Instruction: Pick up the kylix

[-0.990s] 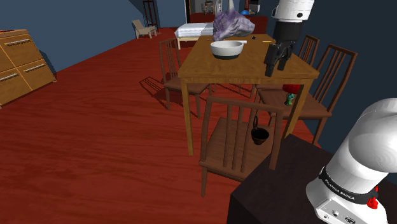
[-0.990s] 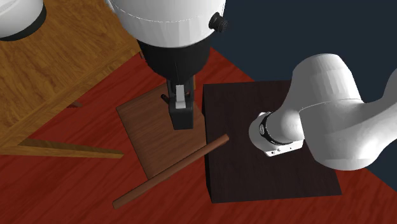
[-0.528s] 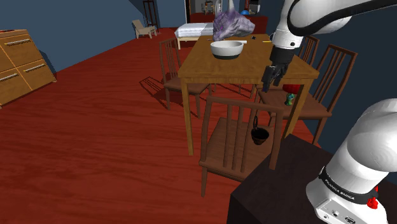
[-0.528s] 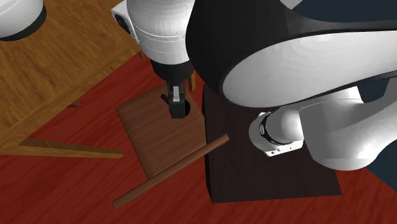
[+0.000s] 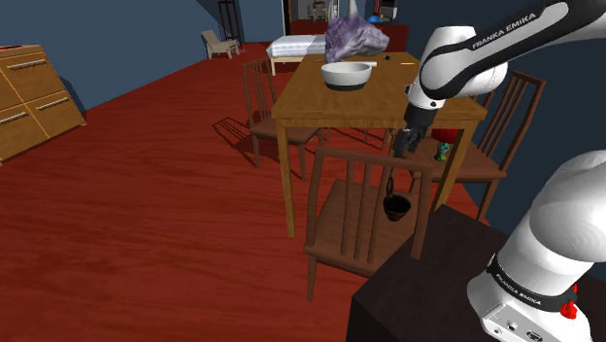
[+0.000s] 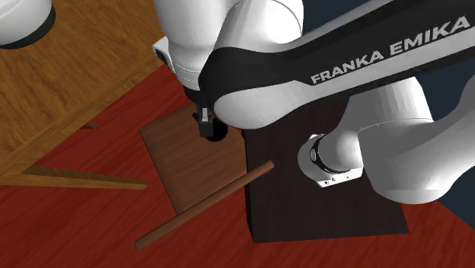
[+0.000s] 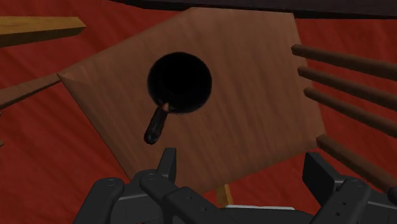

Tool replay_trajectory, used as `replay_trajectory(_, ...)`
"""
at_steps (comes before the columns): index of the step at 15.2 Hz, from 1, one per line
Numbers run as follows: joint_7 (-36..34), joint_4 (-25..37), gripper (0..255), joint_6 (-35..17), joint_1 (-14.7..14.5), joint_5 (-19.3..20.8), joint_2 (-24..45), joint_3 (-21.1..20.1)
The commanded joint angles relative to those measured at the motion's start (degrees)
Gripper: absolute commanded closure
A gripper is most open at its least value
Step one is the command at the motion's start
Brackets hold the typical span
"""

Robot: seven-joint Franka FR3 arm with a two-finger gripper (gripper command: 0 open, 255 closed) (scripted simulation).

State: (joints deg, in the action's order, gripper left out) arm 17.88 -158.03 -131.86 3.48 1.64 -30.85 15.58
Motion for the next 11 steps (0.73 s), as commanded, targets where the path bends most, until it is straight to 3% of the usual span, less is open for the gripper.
replay_trajectory(1, 2.87, -0.48, 0, -5.71, -0.4, -0.76, 4.83, 2.47)
replay_trajectory(4, 7.71, -0.24, 0, -13.08, -2.32, -3.93, 12.25, 6.11)
replay_trajectory(7, 15.13, 1.11, 0, -19.7, -5.86, -10.9, 20.51, 10.29)
replay_trajectory(9, 22.6, 2.79, 0, -23.15, -8.8, -19.16, 26.55, 12.81)
replay_trajectory(11, 32.26, 5.33, 0, -25.22, -10.6, -30.42, 33.04, 13.66)
